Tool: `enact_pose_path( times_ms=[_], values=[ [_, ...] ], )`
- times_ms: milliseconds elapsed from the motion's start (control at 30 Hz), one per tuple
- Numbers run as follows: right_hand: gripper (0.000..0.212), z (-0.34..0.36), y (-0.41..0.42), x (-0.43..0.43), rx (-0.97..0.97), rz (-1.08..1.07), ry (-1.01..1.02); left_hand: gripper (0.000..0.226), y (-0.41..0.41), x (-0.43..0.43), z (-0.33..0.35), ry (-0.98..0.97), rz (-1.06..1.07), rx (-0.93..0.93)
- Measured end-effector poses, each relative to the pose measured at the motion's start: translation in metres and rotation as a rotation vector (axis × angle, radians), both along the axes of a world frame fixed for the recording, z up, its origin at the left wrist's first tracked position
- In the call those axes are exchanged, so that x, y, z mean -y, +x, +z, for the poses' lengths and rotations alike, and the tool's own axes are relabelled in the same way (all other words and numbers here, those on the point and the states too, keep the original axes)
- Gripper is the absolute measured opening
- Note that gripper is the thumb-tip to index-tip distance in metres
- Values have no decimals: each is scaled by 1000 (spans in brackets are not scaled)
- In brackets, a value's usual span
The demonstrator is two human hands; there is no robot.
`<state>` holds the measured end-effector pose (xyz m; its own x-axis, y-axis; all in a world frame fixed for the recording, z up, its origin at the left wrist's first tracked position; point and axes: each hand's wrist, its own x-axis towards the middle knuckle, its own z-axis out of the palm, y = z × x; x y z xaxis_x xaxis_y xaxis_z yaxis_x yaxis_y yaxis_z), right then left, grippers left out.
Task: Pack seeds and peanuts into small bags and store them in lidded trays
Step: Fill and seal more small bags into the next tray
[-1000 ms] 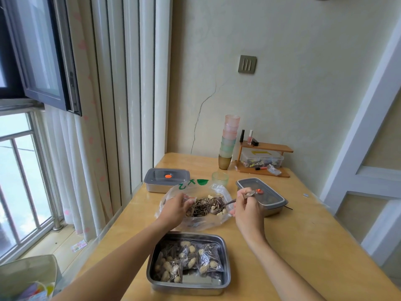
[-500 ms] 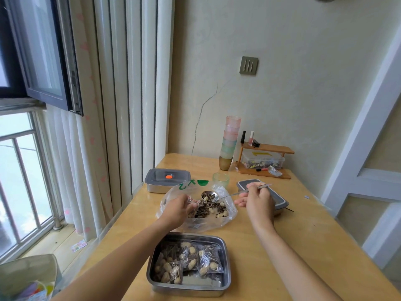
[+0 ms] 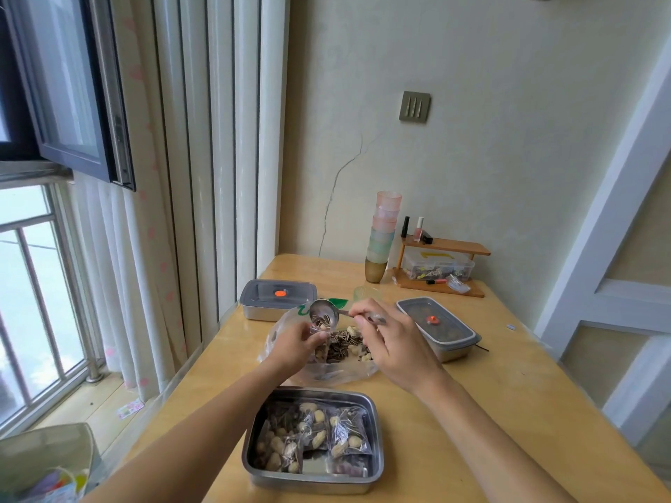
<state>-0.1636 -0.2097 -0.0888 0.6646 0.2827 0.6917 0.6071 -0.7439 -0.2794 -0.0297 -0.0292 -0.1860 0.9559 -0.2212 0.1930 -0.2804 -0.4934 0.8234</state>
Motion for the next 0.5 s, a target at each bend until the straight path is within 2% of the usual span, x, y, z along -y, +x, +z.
enact_pose_path(
  times_ms=[133, 267, 500],
  values=[
    [18, -3, 3, -1, 37, 2, -31, 26, 2, -3, -1, -45, -12, -27],
    [18, -3, 4, -2, -4, 20, -46, 21, 1, -3, 1, -51, -10, 5],
    [16, -2, 6, 2, 109, -62, 15, 32, 4, -6, -6, -61, 9, -42]
  ],
)
